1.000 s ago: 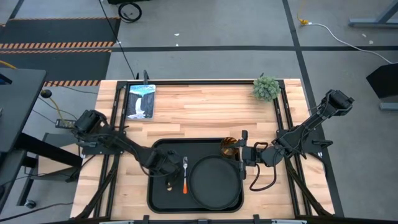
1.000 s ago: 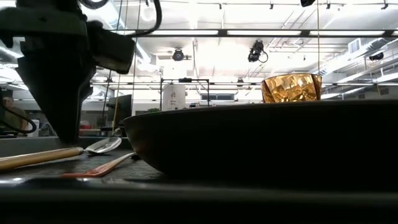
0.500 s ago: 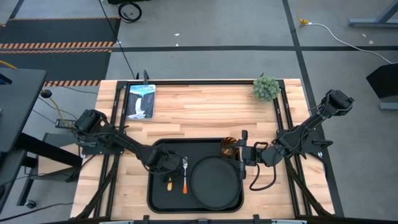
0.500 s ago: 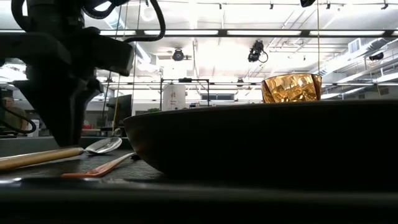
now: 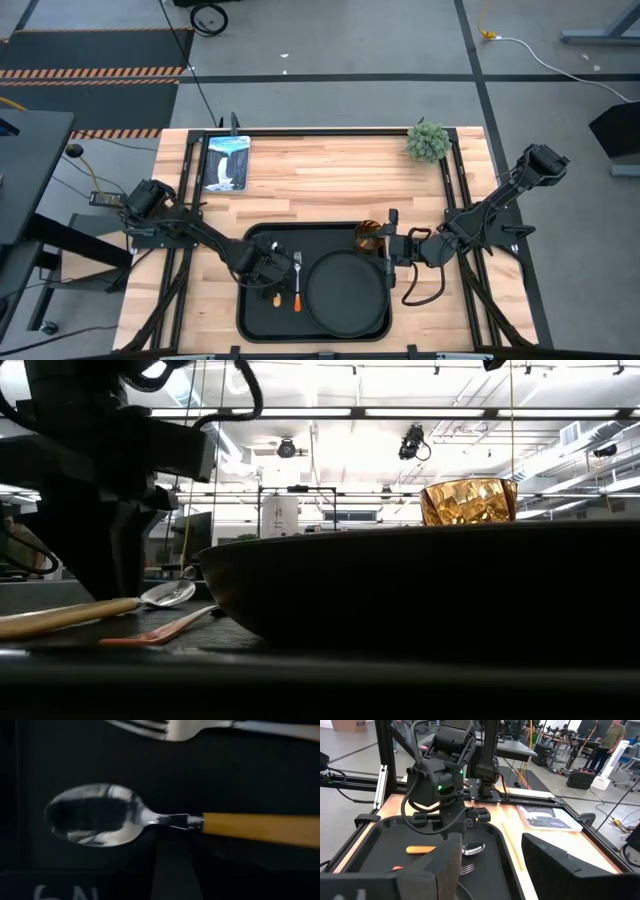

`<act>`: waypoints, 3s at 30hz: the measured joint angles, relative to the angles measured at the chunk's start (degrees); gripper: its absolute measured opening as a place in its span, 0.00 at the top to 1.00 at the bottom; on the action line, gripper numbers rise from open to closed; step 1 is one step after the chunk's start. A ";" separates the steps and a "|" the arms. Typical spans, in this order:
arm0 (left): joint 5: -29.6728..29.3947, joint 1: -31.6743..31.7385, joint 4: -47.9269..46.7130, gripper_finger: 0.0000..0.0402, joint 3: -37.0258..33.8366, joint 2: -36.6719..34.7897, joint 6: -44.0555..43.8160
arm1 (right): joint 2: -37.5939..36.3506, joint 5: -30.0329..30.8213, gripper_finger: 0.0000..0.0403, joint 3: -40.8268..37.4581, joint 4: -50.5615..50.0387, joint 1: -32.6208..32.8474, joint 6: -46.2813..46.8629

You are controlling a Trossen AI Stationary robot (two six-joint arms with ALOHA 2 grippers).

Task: Pick and place plate/cup/fork/spoon on tray
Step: Put the orange spoon on the black serving tray beside the orange fork, then return to Home Position

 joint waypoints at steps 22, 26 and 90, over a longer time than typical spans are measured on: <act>-2.24 0.01 -8.40 0.69 0.04 -0.92 -5.27 | -0.13 0.86 0.47 0.00 0.13 0.00 -2.53; -7.60 0.98 -11.68 0.69 0.04 -0.90 -4.94 | -0.13 1.08 0.47 0.00 0.52 -0.63 -2.51; -10.95 -2.23 26.23 0.84 -14.91 -29.23 7.52 | -18.89 -2.30 0.61 -21.85 22.32 0.95 -0.79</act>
